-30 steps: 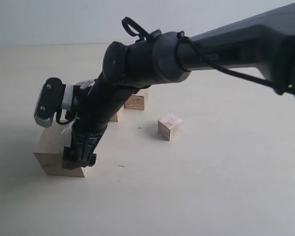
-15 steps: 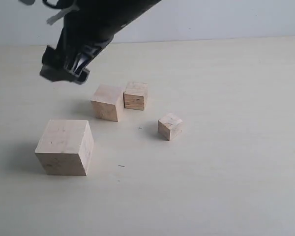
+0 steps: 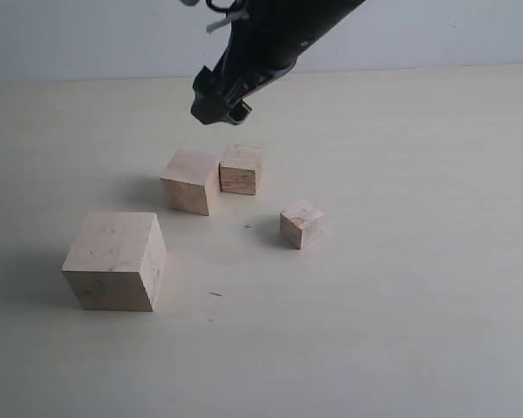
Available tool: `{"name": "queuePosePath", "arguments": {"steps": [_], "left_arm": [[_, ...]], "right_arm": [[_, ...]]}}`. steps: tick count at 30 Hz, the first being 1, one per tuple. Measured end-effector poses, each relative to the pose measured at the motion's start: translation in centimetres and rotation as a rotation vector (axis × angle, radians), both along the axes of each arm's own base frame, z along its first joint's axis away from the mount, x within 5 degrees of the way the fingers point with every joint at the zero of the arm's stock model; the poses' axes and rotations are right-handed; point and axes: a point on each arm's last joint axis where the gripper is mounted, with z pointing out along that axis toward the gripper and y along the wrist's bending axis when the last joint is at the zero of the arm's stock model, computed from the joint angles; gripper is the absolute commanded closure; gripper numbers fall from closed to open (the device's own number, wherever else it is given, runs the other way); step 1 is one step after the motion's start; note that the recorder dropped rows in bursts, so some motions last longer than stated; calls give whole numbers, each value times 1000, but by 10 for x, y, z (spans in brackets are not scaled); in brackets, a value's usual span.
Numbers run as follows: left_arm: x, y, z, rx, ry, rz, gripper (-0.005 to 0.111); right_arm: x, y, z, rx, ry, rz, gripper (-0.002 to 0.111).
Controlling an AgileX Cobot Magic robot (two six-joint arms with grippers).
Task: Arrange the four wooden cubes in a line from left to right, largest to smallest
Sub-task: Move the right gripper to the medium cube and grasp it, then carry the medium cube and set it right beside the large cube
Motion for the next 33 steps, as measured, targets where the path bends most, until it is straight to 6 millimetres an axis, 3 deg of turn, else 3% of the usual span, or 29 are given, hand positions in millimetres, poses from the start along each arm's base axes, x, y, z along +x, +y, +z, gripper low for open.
{"name": "queuePosePath", "arguments": {"steps": [12, 24, 27, 32, 33], "left_arm": [[0, 0, 0, 0, 0, 0, 107], [0, 0, 0, 0, 0, 0, 107], [0, 0, 0, 0, 0, 0, 107], [0, 0, 0, 0, 0, 0, 107], [0, 0, 0, 0, 0, 0, 107]], "right_arm": [[20, 22, -91, -52, 92, 25, 3], [43, 55, -133, 13, 129, 103, 7], [47, 59, -142, 5, 143, 121, 31], [47, 61, -142, -5, 155, 143, 108], [46, 60, -136, -3, 154, 151, 106]]}}
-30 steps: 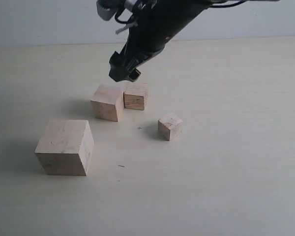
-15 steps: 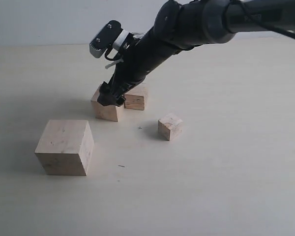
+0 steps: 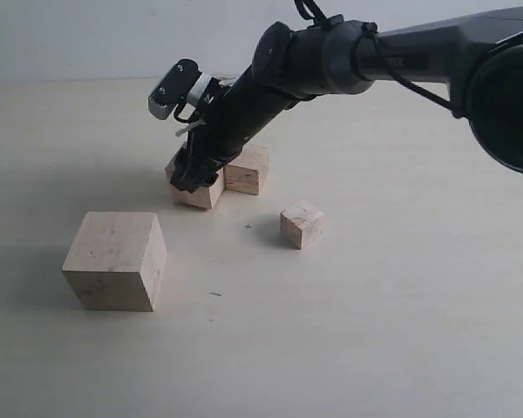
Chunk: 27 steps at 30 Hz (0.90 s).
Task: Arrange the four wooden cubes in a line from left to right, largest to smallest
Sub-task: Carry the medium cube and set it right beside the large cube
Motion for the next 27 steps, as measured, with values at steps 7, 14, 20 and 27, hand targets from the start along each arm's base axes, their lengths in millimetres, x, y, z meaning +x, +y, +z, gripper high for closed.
{"name": "queuePosePath", "arguments": {"steps": [7, 14, 20, 27], "left_arm": [[0, 0, 0, 0, 0, 0, 107], [0, 0, 0, 0, 0, 0, 107], [0, 0, 0, 0, 0, 0, 107], [0, 0, 0, 0, 0, 0, 107]], "right_arm": [[-21, -16, 103, 30, -59, 74, 106], [-73, -54, 165, -11, 26, 188, 106], [-91, -69, 88, -114, 118, 184, 106], [-108, -52, 38, -88, 162, 265, 106]]}}
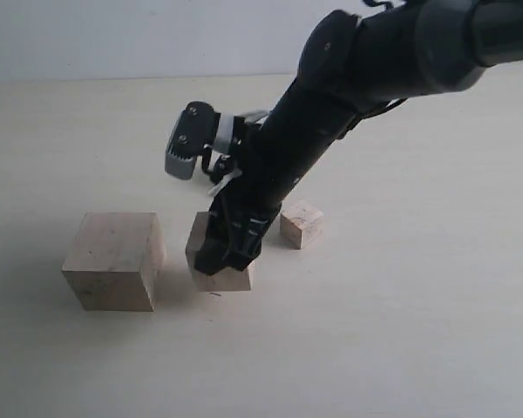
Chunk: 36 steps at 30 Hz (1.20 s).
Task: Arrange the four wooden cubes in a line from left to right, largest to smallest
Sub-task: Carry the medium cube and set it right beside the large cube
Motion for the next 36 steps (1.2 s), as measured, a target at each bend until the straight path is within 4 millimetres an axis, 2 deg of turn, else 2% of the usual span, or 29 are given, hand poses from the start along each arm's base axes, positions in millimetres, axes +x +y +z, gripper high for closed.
{"name": "queuePosePath", "arguments": {"steps": [1, 4, 15, 21, 23, 25, 33, 36], "left_arm": [[0, 0, 0, 0, 0, 0, 107], [0, 0, 0, 0, 0, 0, 107], [0, 0, 0, 0, 0, 0, 107], [0, 0, 0, 0, 0, 0, 107], [0, 0, 0, 0, 0, 0, 107], [0, 0, 0, 0, 0, 0, 107], [0, 0, 0, 0, 0, 0, 107], [0, 0, 0, 0, 0, 0, 107]], "right_arm": [[-2, 4, -5, -1, -10, 8, 106], [-13, 26, -37, -26, -67, 27, 106], [-5, 57, -45, 30, -158, 55, 108], [-5, 57, -46, 33, -165, 60, 108], [-5, 58, -46, 35, -172, 68, 100], [-5, 58, -46, 36, -174, 71, 87], [-5, 58, -45, 36, -177, 70, 29], [-4, 58, -57, 17, -164, 61, 15]]}}
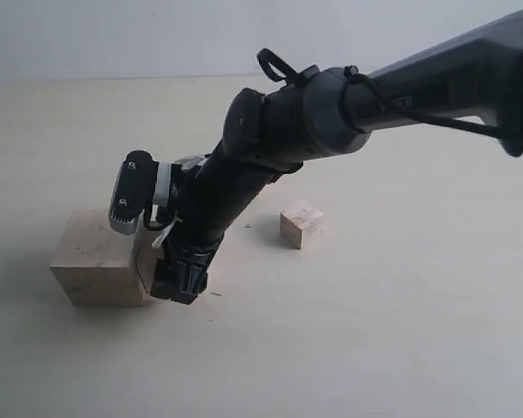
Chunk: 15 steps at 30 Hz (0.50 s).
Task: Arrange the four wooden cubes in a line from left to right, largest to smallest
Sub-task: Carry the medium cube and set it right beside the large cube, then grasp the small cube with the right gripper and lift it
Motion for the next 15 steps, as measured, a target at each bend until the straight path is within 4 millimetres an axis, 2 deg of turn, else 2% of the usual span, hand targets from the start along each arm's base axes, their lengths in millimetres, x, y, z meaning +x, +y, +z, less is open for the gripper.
{"name": "queuePosePath", "arguments": {"steps": [3, 6, 9, 11, 14, 15], "left_arm": [[0, 0, 0, 0, 0, 0, 107], [0, 0, 0, 0, 0, 0, 107], [0, 0, 0, 0, 0, 0, 107], [0, 0, 0, 0, 0, 0, 107], [0, 0, 0, 0, 0, 0, 107], [0, 0, 0, 0, 0, 0, 107]], "right_arm": [[0, -1, 2, 0, 9, -19, 8], [0, -2, 29, 29, -9, -63, 6], [0, -12, 82, 68, -98, -106, 6], [3, -25, 120, 96, -178, -166, 6], [17, -51, 162, 144, -279, -300, 6], [24, -59, 169, 160, -289, -354, 6]]}}
